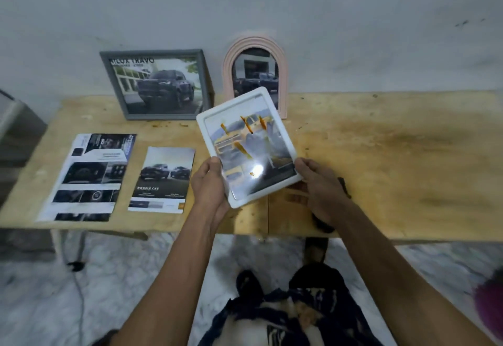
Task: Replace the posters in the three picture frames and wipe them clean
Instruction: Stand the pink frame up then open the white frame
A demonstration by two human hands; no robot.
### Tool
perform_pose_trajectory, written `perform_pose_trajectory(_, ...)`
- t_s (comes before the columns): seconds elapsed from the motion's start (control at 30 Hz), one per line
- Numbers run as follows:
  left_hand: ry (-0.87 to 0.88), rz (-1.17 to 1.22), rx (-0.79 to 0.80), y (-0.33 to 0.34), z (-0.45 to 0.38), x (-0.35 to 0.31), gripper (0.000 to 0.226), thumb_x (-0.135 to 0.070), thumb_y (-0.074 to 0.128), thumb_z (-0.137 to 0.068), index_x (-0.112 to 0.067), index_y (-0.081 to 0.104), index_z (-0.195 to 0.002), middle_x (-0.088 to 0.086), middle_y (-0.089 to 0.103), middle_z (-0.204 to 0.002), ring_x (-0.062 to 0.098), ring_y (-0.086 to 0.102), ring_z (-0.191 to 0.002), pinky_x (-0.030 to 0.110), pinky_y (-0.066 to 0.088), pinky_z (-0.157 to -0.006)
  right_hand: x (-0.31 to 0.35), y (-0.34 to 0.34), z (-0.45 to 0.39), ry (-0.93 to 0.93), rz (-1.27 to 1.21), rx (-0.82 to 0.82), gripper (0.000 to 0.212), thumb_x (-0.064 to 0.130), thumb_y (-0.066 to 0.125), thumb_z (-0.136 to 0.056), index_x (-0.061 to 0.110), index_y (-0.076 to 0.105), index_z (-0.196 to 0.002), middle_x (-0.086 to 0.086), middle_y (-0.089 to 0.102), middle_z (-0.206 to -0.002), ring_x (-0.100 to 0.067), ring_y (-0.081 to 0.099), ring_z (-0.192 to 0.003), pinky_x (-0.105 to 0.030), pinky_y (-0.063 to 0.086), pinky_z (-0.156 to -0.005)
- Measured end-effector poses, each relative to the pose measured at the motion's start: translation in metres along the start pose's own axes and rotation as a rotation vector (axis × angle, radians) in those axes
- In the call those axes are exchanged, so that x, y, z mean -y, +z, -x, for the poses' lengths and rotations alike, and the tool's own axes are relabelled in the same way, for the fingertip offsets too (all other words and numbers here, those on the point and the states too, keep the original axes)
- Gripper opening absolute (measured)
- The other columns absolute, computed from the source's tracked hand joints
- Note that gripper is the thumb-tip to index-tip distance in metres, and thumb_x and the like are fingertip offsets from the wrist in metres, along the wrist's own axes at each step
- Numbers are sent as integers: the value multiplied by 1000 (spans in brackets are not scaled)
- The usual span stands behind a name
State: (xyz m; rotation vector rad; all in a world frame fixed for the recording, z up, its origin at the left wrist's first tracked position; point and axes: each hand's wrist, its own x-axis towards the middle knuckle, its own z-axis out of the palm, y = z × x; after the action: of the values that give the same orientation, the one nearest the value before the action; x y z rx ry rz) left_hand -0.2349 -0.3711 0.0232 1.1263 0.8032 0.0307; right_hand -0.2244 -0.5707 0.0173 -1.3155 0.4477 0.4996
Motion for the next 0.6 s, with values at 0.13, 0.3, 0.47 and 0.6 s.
perform_pose_trajectory(0.13,-23,34,-19,-33,6,-1,20,-18,47,-105,-7,64,-103,13,68,-97,24,71,-79,43,61,-79,-14,28,21,8,-64,27,30,27,51,-100,9,59,-123,-12,60,-108,-28,66,-93,-37,59,-66)
perform_pose_trajectory(0.3,-137,41,6,-53,2,-13,25,-33,54,-101,-10,65,-101,9,57,-83,20,56,-71,39,49,-68,-8,37,40,-278,129,18,16,17,54,-99,15,65,-111,-6,64,-98,-18,67,-87,-35,61,-72)
perform_pose_trajectory(0.47,-181,19,135,-68,-16,-50,46,-64,49,-93,-19,58,-92,-4,55,-70,16,59,-75,33,52,-65,-3,25,43,-763,686,-80,18,14,63,-94,17,68,-111,7,69,-98,0,62,-85,-13,46,-69)
perform_pose_trajectory(0.6,-238,-159,184,-73,-33,-68,53,-62,65,-83,-11,62,-94,1,58,-67,16,65,-73,34,57,-60,-11,24,42,-823,707,-48,24,5,68,-88,17,69,-110,13,67,-105,7,61,-96,-6,44,-77)
